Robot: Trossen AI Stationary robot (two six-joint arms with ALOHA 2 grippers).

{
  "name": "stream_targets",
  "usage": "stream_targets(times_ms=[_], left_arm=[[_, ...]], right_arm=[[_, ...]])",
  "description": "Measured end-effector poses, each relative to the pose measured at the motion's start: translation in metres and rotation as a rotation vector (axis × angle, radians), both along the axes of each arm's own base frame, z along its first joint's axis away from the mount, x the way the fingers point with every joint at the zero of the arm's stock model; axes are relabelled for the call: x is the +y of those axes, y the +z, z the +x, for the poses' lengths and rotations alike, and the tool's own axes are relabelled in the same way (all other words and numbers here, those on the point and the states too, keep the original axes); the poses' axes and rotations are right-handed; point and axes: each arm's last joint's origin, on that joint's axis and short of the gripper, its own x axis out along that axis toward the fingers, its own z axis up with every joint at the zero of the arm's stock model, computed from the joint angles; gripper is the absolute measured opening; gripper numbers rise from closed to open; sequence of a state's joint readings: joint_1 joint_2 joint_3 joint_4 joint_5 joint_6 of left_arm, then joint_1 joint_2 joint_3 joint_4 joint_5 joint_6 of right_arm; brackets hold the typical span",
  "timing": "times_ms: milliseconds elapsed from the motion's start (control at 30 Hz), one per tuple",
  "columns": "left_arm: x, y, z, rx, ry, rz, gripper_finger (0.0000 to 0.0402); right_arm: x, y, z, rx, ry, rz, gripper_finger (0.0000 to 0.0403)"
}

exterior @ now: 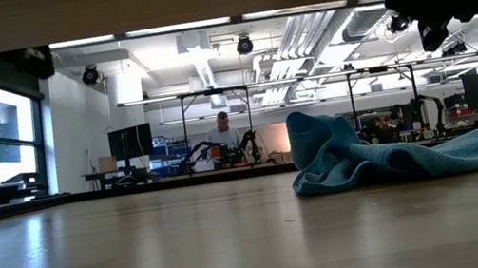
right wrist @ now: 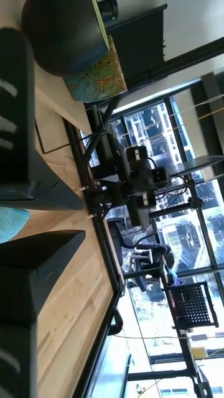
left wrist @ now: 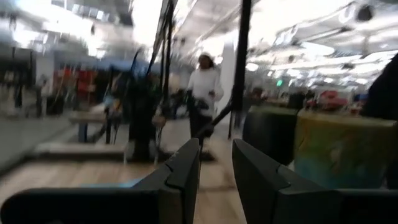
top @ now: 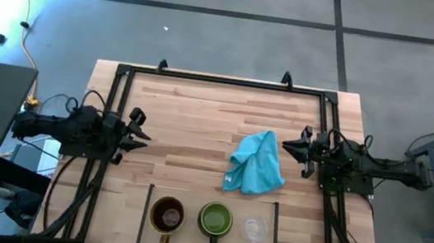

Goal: Stack small to large cups/mugs on shelf
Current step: Return to Home Position

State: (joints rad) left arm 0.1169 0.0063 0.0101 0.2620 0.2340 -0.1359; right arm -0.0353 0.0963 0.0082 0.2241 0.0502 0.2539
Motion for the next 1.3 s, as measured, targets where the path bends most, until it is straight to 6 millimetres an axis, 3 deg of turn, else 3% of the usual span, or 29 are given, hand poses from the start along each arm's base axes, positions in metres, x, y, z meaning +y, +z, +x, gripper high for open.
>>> stream_targets(times_ms=[633, 1300], left_arm=[[0.002, -0.02, 0.003, 0.212, 0.071, -0.033, 0.0085], [0.002, -0.021, 0.003, 0.2, 0.098, 0.173, 0.0085]], right_arm=[[0.0, 0.004, -0.001, -0.041, 0.006, 0.036, 0.0053], [-0.001, 0.013, -0.002, -0.077, -0.023, 0.118, 0.0053]])
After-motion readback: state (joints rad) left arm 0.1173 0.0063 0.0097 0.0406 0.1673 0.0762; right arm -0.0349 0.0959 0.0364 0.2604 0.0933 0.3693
